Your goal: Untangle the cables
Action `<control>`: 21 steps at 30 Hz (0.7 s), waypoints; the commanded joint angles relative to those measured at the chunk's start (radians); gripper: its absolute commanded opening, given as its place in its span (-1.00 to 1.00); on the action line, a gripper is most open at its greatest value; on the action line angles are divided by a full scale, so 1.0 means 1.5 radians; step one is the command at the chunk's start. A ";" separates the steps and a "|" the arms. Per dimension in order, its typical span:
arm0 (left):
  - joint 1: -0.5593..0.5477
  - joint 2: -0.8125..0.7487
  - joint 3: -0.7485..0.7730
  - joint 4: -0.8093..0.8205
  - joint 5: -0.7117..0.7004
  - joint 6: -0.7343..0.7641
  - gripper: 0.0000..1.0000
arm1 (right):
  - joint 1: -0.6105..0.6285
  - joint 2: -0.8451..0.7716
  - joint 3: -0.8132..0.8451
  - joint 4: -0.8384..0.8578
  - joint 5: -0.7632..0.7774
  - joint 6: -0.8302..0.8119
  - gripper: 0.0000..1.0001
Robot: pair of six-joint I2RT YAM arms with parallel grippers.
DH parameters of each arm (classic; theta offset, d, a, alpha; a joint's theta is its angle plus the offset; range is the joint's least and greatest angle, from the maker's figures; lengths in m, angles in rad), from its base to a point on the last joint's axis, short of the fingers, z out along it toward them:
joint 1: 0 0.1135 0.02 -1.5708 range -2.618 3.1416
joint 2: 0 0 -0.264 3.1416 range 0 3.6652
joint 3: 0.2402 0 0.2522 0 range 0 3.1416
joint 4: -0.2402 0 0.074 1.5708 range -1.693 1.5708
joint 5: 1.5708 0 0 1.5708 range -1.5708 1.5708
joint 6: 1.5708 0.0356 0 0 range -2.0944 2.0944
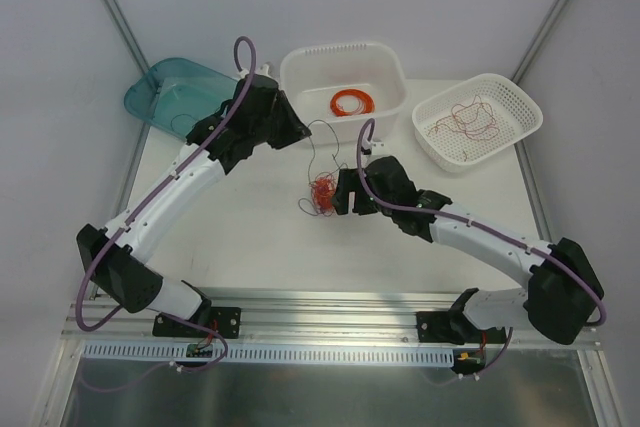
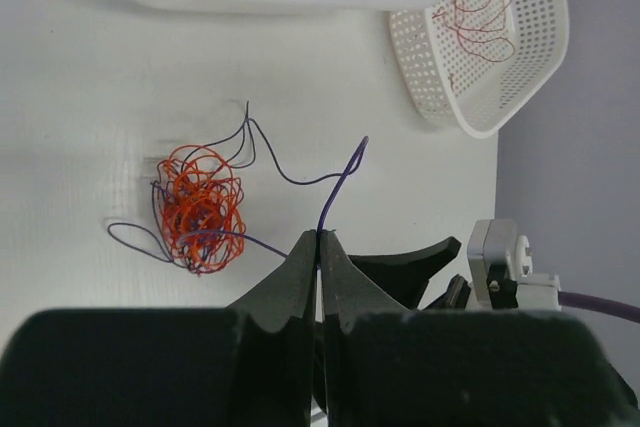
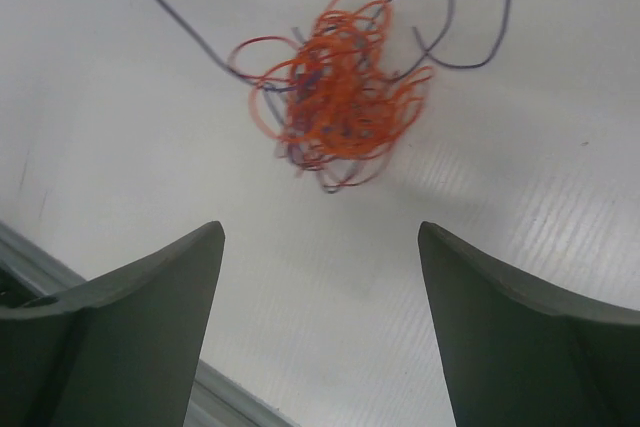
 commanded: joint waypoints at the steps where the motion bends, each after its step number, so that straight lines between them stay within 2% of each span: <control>1: -0.003 -0.020 -0.034 0.007 -0.027 -0.014 -1.00 | -0.015 0.036 -0.007 0.009 0.026 0.004 0.64; 5: -0.003 -0.021 -0.066 0.007 -0.022 -0.020 -1.00 | -0.023 0.094 0.004 0.035 -0.027 0.017 0.62; 9: -0.002 -0.027 -0.083 0.007 -0.024 -0.024 -1.00 | -0.020 0.121 -0.001 0.118 -0.090 0.045 0.58; 14: -0.002 -0.035 -0.090 0.007 -0.033 -0.020 -1.00 | -0.008 0.160 -0.001 0.216 -0.138 0.065 0.55; 21: -0.002 -0.040 -0.093 0.008 -0.035 -0.017 -1.00 | -0.003 0.227 0.014 0.272 -0.178 0.092 0.51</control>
